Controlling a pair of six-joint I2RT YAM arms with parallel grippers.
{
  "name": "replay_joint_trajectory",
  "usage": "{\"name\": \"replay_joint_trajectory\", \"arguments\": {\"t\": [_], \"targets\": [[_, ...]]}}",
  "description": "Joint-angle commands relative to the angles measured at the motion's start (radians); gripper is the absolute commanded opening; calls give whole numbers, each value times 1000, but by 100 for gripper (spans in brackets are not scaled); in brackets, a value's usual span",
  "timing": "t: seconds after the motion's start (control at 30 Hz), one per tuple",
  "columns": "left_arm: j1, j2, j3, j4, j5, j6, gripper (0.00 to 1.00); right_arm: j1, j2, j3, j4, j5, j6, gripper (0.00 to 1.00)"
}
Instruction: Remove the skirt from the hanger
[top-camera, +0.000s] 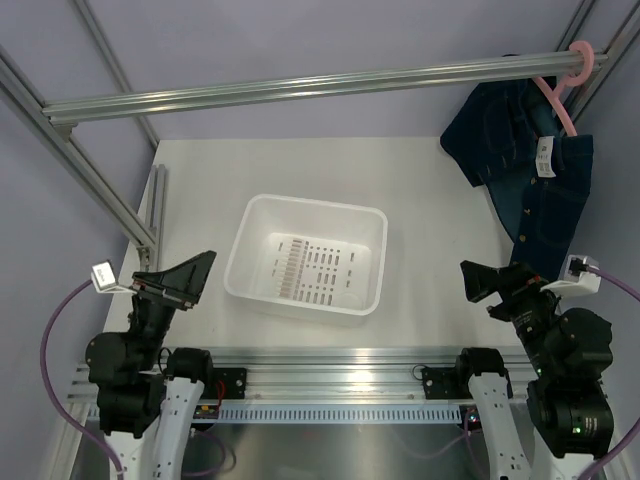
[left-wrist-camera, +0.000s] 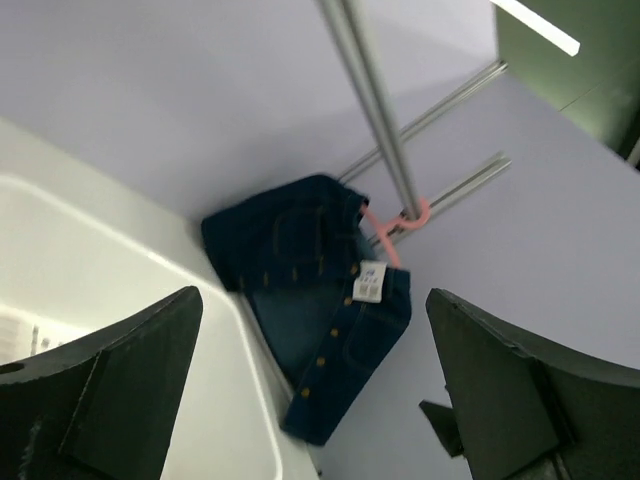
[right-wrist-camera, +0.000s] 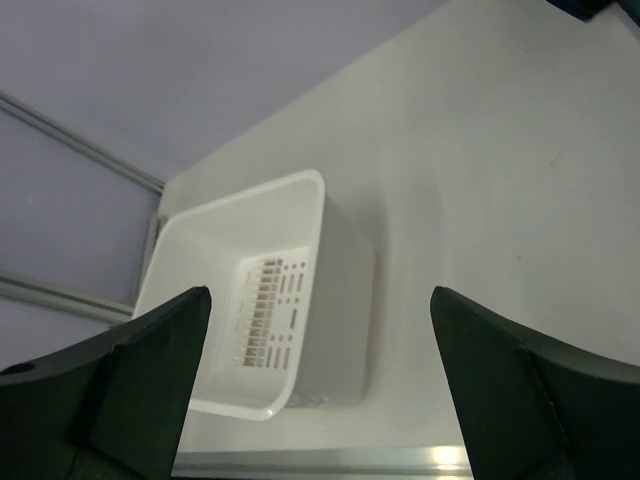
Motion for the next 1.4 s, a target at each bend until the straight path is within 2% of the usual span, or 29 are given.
{"name": "replay_joint_trajectory", "arguments": {"t": [0.0, 0.17, 0.33, 0.47, 0.57, 0.7, 0.87, 0.97, 1.07, 1.17, 1.27, 1.37], "targets": [[9, 56, 15, -69, 126, 18, 99, -6, 69, 51, -62, 132, -55, 99], [9, 231, 156, -224, 137, 181, 99, -6, 156, 128, -88, 211, -97, 99], [9, 388, 179, -161, 197, 195, 99, -6, 300, 266, -89, 208, -134, 99], [-13, 534, 336, -224, 152, 293, 99, -6, 432, 378, -77, 229, -178, 100], [-57, 616, 421, -259, 119, 350, 99, -6, 483, 435, -37, 273, -206, 97], [-181, 731, 497, -253, 50, 382, 99, -6, 514, 476, 47, 276, -241, 97], [-330, 797, 520, -236, -67, 396, 99, -6, 660, 629, -26, 381, -305, 99], [-379, 845, 538, -224, -76, 396, 99, -10, 731, 648, 0, 493, -371, 98], [-410, 888, 555, -212, -78, 410, 99, -42, 810, 692, 26, 502, -411, 98], [-419, 889, 532, -152, -63, 419, 99, -72, 876, 714, 75, 490, -434, 98], [-429, 880, 494, -98, -60, 420, 99, -89, 922, 707, 145, 551, -427, 97], [-435, 871, 443, -43, -24, 419, 99, -98, 922, 601, 338, 562, -486, 91]]}}
